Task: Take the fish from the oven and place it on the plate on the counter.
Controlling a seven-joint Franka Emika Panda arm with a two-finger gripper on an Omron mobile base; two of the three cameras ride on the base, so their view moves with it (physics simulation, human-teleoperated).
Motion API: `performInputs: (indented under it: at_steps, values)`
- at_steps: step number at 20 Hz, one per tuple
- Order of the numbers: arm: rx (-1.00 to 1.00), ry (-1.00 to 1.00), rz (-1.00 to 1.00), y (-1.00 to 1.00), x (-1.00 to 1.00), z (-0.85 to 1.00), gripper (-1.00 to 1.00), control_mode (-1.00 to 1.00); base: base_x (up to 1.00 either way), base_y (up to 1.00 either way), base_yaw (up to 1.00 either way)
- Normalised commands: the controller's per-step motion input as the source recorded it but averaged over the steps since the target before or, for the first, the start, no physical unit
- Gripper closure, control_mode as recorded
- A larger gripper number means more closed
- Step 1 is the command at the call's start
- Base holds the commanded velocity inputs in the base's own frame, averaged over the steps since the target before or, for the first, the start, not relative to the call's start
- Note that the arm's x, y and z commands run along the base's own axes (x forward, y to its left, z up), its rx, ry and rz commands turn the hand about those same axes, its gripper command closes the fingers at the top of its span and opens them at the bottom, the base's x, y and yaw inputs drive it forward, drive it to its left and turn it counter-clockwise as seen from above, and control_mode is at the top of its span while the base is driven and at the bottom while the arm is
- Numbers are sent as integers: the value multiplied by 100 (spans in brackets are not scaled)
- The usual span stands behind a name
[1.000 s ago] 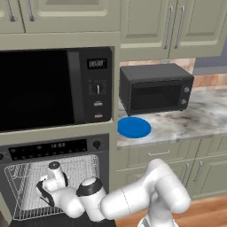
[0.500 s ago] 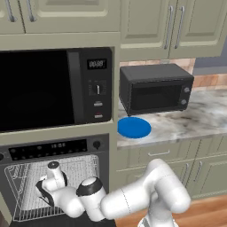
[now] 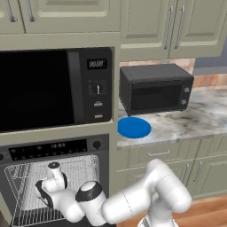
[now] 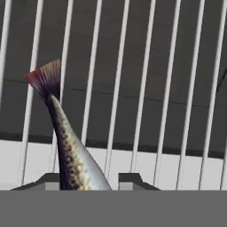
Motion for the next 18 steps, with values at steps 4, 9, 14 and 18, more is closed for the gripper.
performInputs:
  at_steps: [4, 9, 14, 18]
  values:
    - [0, -2, 2, 0, -54, -8, 100, -100, 0, 0, 0]
    - [0, -7, 1, 0, -57, 2, 100, -100, 0, 0, 0]
    - [0, -10, 0, -6, -56, 30, 100, -100, 0, 0, 0]
    - [0, -10, 0, -5, -63, 82, 100, -100, 0, 0, 0]
